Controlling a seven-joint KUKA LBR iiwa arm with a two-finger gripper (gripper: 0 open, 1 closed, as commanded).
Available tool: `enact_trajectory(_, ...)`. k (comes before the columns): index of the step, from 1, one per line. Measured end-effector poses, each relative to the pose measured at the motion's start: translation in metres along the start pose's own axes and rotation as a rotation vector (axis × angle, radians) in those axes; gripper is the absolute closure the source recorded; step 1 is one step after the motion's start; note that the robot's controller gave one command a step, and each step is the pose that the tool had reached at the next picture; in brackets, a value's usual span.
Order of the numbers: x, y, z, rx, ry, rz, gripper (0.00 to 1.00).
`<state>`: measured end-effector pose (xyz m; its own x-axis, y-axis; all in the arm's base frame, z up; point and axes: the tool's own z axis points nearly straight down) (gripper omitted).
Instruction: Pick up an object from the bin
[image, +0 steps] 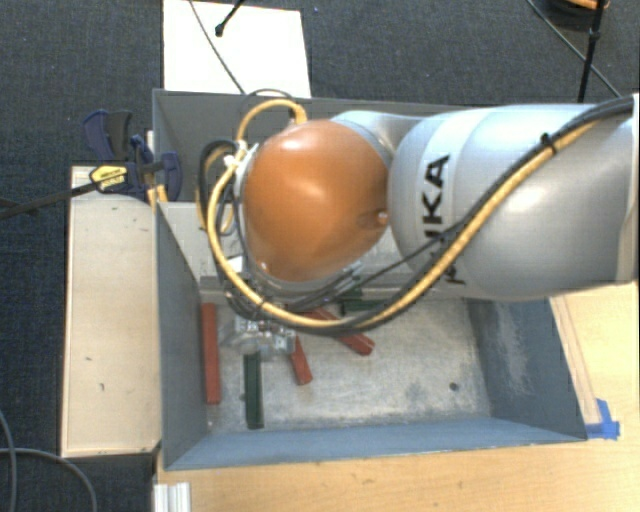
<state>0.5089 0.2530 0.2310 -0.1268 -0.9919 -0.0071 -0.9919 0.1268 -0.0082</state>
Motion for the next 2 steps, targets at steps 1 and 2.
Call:
enact_trajectory(1, 0.005, -0.006, 0.056, -0.011, 0.007, -0.03, 1.0)
enact_trajectory(2, -0.004, -0.059, 0.074, -0.005, 0.003, -0.108, 1.0)
